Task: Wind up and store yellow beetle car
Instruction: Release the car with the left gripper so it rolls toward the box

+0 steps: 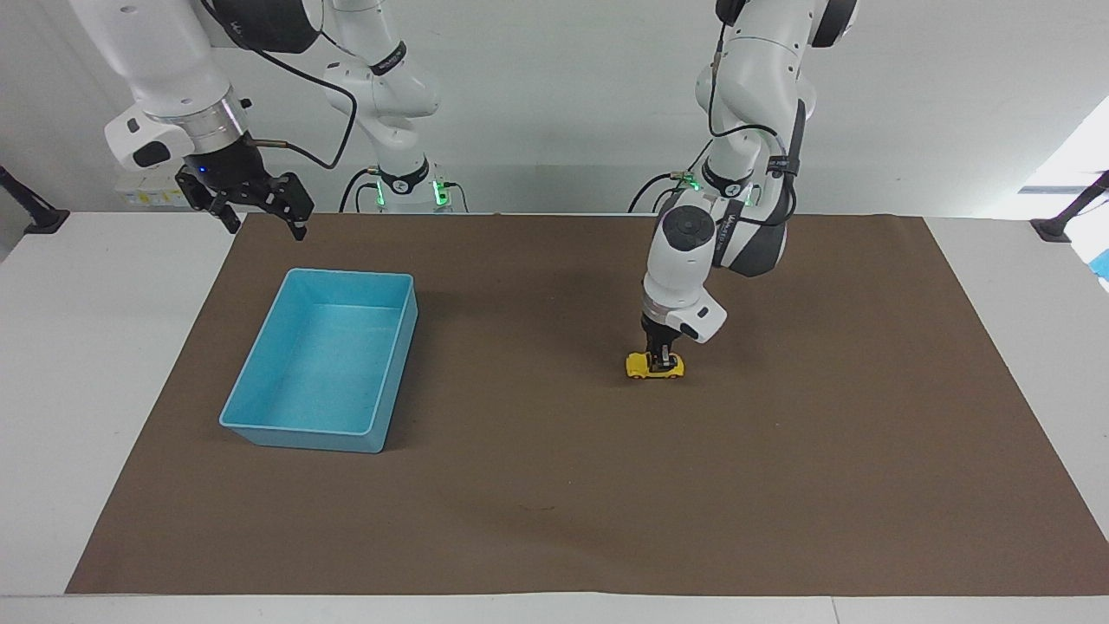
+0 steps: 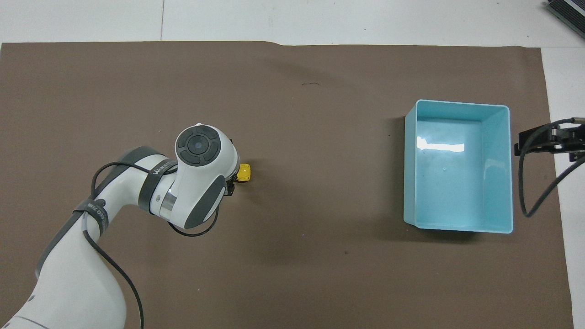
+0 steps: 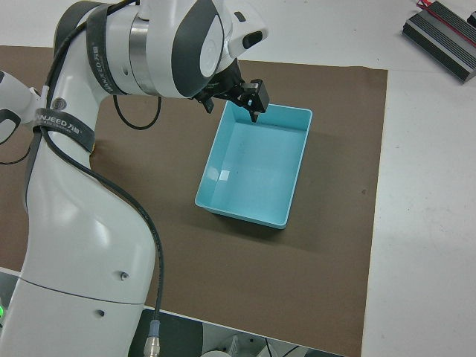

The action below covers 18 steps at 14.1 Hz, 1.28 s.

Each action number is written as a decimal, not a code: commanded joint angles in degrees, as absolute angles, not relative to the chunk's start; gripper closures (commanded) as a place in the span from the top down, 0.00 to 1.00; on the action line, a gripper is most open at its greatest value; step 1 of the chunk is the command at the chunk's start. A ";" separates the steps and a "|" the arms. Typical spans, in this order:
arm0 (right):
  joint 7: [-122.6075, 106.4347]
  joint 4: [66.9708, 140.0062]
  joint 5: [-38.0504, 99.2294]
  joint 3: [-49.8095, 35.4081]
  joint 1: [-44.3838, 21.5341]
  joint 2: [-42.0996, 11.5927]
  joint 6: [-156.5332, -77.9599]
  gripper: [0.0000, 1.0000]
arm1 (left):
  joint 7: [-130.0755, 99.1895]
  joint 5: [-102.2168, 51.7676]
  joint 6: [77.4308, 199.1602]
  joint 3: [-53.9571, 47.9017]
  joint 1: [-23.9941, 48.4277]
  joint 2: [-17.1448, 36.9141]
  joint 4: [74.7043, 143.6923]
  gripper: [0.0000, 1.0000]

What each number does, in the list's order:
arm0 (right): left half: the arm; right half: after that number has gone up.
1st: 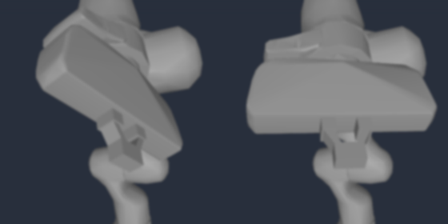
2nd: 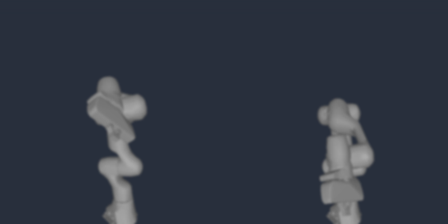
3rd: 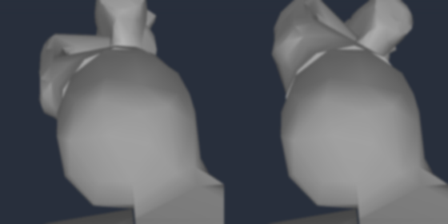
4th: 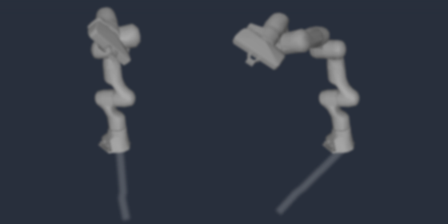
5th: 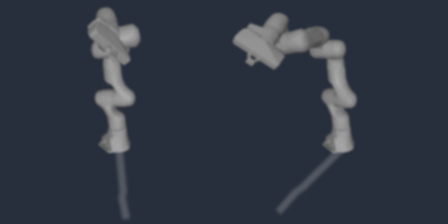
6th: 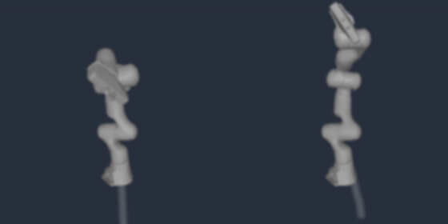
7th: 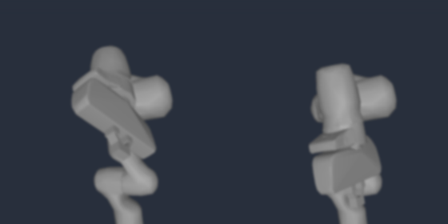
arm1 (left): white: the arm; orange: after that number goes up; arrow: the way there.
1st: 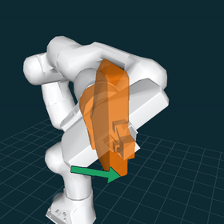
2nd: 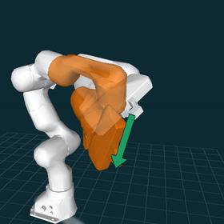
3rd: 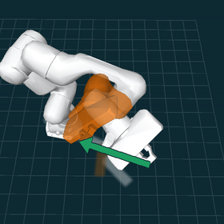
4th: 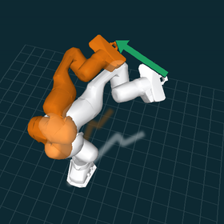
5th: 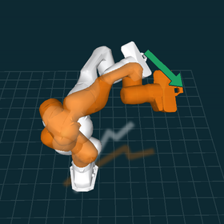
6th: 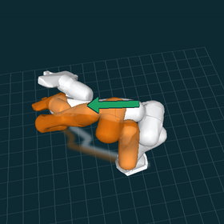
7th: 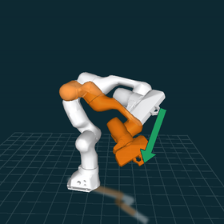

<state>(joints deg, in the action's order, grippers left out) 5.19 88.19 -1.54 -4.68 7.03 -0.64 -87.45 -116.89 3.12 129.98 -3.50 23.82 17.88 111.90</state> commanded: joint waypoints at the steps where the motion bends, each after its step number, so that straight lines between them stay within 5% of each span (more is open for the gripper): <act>1: 4.31 88.33 -0.97 -4.66 7.38 -0.09 -86.84 1.00 | -115.49 4.31 132.72 -2.90 22.50 21.36 112.24 0.05; 2: 4.31 88.33 -0.97 -4.66 7.38 -0.09 -86.84 1.00 | -115.58 4.31 132.54 -2.90 22.50 21.10 111.98 0.24; 3: 4.31 88.33 -0.97 -4.66 7.38 0.00 -86.84 1.00 | -115.66 4.31 132.02 -2.90 22.50 20.22 111.62 0.68; 4: 4.22 88.33 -0.88 -4.75 7.38 0.00 -86.84 1.00 | -115.84 4.31 130.62 -2.90 22.59 19.08 111.27 1.00; 18: 2.12 88.77 -0.88 -4.66 7.56 0.09 -86.92 1.00 | -115.40 6.23 128.03 -2.90 22.32 18.37 103.36 1.00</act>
<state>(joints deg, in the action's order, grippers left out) 4.96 88.20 -1.54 -4.68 7.10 -0.64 -87.36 -116.00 4.27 126.34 -2.54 23.11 17.85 104.83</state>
